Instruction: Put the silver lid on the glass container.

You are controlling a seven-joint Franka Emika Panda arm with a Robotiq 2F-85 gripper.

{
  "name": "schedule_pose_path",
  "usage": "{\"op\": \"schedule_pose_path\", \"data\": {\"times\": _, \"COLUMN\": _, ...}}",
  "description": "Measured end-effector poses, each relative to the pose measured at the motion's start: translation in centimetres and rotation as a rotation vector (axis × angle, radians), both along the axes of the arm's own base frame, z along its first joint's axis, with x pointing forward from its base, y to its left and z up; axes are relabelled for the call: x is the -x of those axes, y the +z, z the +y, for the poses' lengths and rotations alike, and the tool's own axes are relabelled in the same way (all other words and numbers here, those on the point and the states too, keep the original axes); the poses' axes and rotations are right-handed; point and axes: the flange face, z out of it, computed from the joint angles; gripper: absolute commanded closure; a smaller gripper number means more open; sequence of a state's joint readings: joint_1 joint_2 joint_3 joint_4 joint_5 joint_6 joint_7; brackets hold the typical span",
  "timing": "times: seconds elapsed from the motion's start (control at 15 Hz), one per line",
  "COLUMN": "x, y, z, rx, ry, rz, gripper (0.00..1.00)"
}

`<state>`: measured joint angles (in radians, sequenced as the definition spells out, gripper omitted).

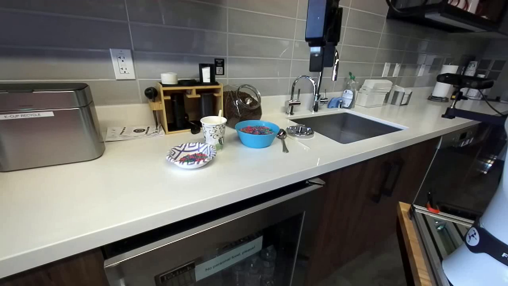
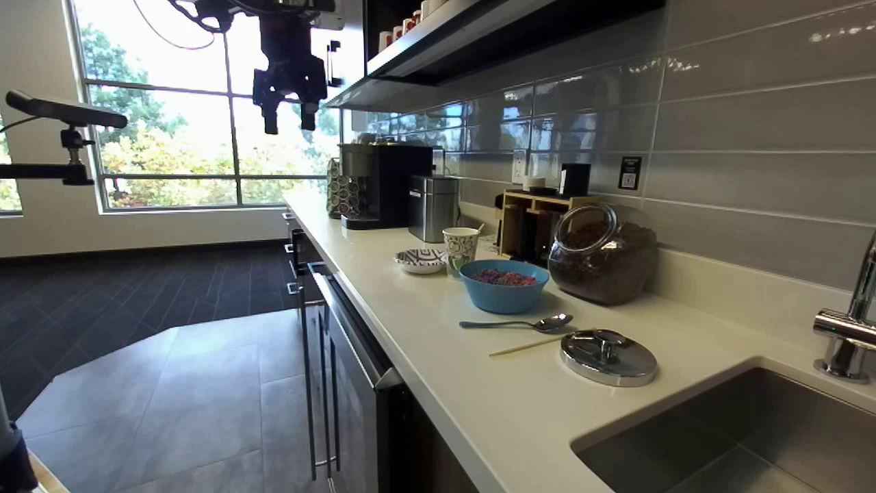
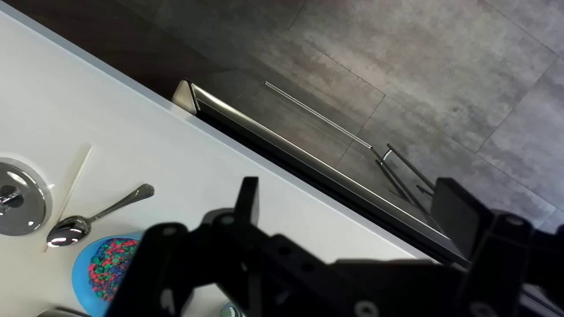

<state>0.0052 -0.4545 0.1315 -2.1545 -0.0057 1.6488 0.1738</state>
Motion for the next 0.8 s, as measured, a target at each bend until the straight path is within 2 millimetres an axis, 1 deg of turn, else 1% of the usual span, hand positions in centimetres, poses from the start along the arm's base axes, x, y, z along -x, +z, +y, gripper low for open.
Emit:
{"op": "schedule_pose_path", "data": {"times": 0.13, "x": -0.1, "y": 0.0, "z": -0.6, "rx": -0.007, "ry": -0.011, "rz": -0.003, "gripper": 0.00}}
{"op": "schedule_pose_path", "data": {"times": 0.27, "x": -0.2, "y": 0.0, "z": -2.6, "rx": -0.028, "ry": -0.052, "rz": -0.005, "gripper": 0.00}}
{"op": "schedule_pose_path", "data": {"times": 0.4, "x": -0.3, "y": -0.6, "z": -6.0, "rx": -0.055, "ry": -0.121, "rz": -0.013, "gripper": 0.00}}
{"op": "schedule_pose_path", "data": {"times": 0.53, "x": -0.1, "y": -1.5, "z": -10.1, "rx": -0.089, "ry": -0.212, "rz": -0.031, "gripper": 0.00}}
{"op": "schedule_pose_path", "data": {"times": 0.67, "x": 0.5, "y": -3.0, "z": -14.2, "rx": -0.118, "ry": -0.309, "rz": -0.049, "gripper": 0.00}}
{"op": "schedule_pose_path", "data": {"times": 0.8, "x": 1.6, "y": -5.2, "z": -18.1, "rx": -0.137, "ry": -0.415, "rz": -0.053, "gripper": 0.00}}
